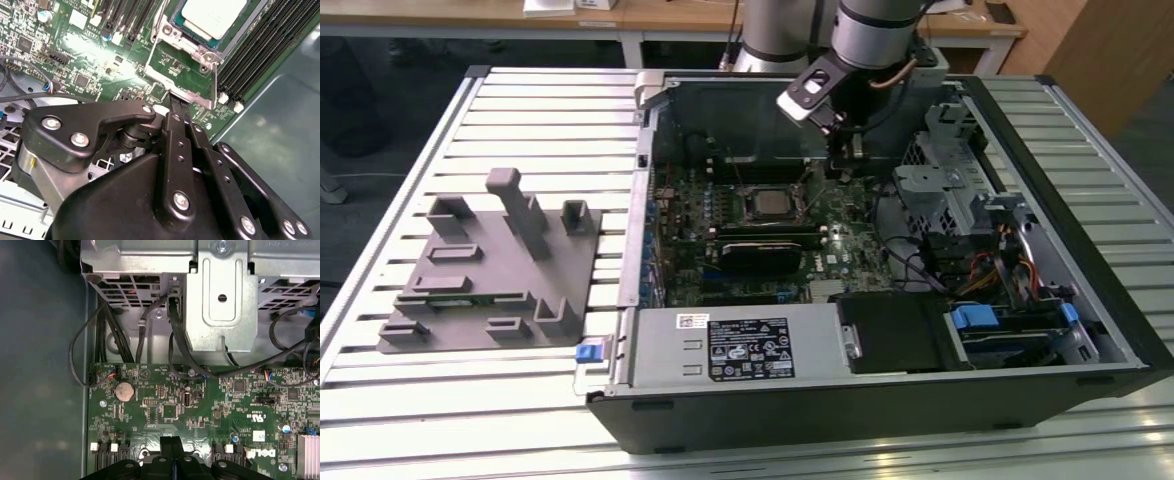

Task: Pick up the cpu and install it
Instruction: 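Close the cpu cover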

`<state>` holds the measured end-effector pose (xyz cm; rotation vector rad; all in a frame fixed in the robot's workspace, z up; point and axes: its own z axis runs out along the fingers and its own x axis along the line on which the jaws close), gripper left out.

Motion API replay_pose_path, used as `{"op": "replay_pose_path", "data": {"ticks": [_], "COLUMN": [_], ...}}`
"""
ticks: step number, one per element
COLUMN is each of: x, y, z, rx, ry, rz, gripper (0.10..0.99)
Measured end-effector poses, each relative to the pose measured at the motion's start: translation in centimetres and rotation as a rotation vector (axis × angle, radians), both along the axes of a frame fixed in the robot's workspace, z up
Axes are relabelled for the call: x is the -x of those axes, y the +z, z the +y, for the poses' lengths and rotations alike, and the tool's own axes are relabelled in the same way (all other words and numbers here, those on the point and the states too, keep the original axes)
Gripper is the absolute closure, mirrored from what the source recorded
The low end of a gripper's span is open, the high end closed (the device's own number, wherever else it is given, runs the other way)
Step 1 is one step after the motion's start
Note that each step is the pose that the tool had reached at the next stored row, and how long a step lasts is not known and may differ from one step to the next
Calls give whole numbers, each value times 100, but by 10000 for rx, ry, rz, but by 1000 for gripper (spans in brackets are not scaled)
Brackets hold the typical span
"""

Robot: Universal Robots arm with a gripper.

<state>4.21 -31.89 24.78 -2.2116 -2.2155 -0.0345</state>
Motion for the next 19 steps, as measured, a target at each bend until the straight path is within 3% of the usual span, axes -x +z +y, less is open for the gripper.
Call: {"op": "replay_pose_path", "data": {"ticks": [19], "x": [291], "y": [-39], "z": [0], "rx": [-1], "ry": [0], "rz": [0], "gripper": [969]}}
